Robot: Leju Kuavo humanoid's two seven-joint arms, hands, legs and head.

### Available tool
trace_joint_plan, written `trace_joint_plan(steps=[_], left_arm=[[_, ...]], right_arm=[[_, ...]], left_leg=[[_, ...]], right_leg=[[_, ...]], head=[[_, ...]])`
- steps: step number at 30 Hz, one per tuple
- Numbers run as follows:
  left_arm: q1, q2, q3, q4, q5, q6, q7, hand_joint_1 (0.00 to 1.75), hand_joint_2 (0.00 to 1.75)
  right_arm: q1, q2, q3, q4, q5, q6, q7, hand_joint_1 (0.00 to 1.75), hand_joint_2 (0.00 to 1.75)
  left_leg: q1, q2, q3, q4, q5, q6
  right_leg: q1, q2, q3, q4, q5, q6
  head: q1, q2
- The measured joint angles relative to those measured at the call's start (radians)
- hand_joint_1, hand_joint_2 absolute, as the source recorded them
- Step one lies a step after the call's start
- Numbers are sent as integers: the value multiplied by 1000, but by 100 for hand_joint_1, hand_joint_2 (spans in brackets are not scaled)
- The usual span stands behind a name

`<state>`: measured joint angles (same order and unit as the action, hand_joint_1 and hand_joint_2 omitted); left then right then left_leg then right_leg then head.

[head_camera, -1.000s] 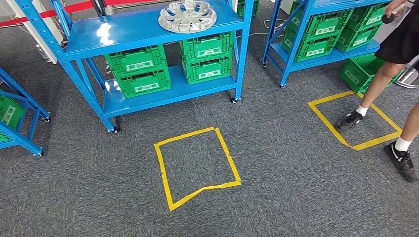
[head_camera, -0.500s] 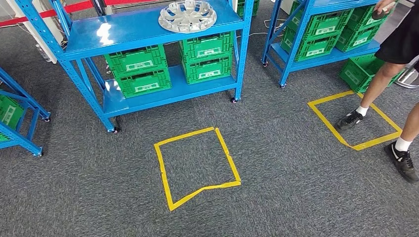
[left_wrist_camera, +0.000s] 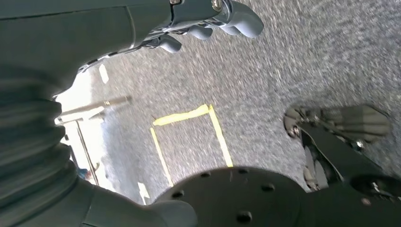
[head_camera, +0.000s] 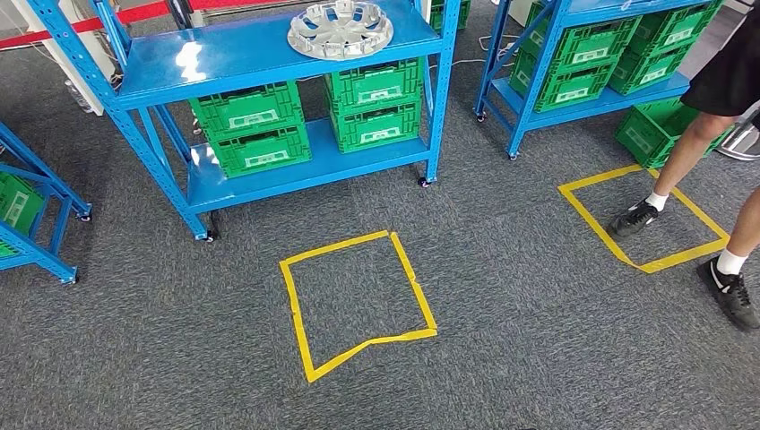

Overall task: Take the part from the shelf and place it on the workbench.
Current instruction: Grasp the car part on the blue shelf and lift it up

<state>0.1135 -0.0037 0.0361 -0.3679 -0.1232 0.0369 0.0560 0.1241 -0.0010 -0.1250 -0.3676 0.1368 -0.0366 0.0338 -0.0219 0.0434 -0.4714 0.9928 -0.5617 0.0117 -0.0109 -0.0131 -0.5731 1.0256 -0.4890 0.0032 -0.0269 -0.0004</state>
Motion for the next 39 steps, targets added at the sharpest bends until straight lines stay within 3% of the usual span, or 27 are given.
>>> trace_joint_plan(steps=[4, 6, 8, 10, 16, 25, 39], left_arm=[[-20, 1, 16, 21, -75, 23, 35, 0, 175], [-31, 1, 27, 32, -112, 33, 51, 0, 175], [-41, 1, 38, 42, -148, 41, 65, 0, 87], [-52, 1, 50, 53, -182, 48, 77, 0, 0], [-85, 1, 80, 83, -275, 67, 102, 0, 0], [-118, 0, 114, 115, -364, 84, 133, 0, 0], [-175, -6, 150, 146, -466, 99, 170, 0, 0]], right_arm=[[-21, 0, -73, 14, 86, -31, 4, 0, 175], [-35, -2, -109, 20, 128, -48, -1, 0, 87], [-54, -8, -144, 25, 170, -64, -13, 0, 0], [-80, -19, -180, 28, 214, -80, -32, 0, 0], [-201, -76, -254, 29, 341, -128, -105, 0, 0], [-452, -151, -257, 27, 520, -164, -134, 0, 0], [-840, -162, -105, -4, 809, -161, -102, 0, 0]], left_leg=[[0, 0, 0, 0, 0, 0], [0, 0, 0, 0, 0, 0], [0, 0, 0, 0, 0, 0], [0, 0, 0, 0, 0, 0], [0, 0, 0, 1, 0, 1], [0, 0, 0, 3, 2, 1], [0, -2, -1, 3, 5, 0]], right_leg=[[0, 0, 0, 0, 0, 0], [0, 0, 0, 0, 0, 0], [0, 0, 0, 0, 0, 0], [0, 0, 0, 0, 0, 0], [0, 0, 1, 0, 2, 1], [0, 0, 1, 0, 3, 2], [0, -2, 1, 1, 5, 2]], head=[[0, 0], [0, 0], [0, 0], [0, 0], [0, 0], [0, 0], [0, 0]])
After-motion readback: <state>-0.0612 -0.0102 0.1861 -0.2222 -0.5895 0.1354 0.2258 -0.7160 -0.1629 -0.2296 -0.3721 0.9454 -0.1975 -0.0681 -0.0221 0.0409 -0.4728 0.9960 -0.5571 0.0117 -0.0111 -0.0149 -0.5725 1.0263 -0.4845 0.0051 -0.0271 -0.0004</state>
